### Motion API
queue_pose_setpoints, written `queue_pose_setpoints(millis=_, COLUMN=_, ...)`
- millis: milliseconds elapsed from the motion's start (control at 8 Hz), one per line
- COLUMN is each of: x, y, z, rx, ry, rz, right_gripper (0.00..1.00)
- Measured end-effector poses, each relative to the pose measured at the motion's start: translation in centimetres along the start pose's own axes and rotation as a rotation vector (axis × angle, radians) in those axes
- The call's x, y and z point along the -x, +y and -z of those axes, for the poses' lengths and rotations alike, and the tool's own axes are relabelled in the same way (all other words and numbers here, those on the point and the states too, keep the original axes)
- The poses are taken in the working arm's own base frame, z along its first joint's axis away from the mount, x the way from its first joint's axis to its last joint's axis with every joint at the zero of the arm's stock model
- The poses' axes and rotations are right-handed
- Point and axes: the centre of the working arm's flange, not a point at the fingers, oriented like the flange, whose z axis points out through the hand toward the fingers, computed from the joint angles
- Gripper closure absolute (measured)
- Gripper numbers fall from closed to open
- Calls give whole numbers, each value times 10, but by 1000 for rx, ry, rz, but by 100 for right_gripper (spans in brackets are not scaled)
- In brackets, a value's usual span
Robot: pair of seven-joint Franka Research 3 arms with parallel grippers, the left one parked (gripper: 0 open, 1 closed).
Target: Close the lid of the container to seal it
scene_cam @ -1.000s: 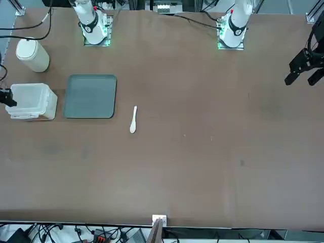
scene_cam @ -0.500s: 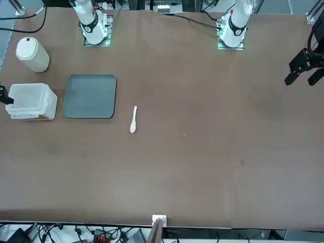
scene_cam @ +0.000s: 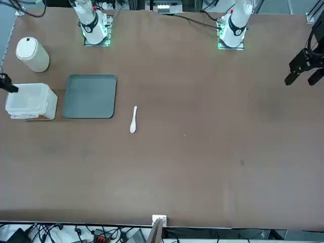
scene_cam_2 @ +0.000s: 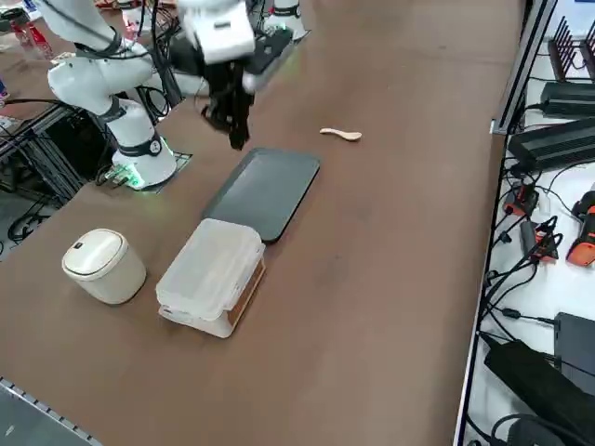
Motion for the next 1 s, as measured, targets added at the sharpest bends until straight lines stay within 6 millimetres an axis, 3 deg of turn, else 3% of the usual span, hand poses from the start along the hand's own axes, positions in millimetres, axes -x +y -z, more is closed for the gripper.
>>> queue_pose_setpoints(millis=125, x=-2, y=-33, z=18, rx=5, ry=-5, rz=-9, right_gripper=83)
queue_pose_setpoints(millis=375, x=-7, y=-81, z=33, rx=11, ry=0, rz=-8, right_gripper=51)
queue_pose_setpoints(millis=750, x=-8, y=-104, z=56, rx=-37, ry=42, rz=-61, right_gripper=0)
queue_pose_setpoints(millis=1000, x=-10, y=-117, z=74, rx=-38, ry=80, rz=-47, right_gripper=0)
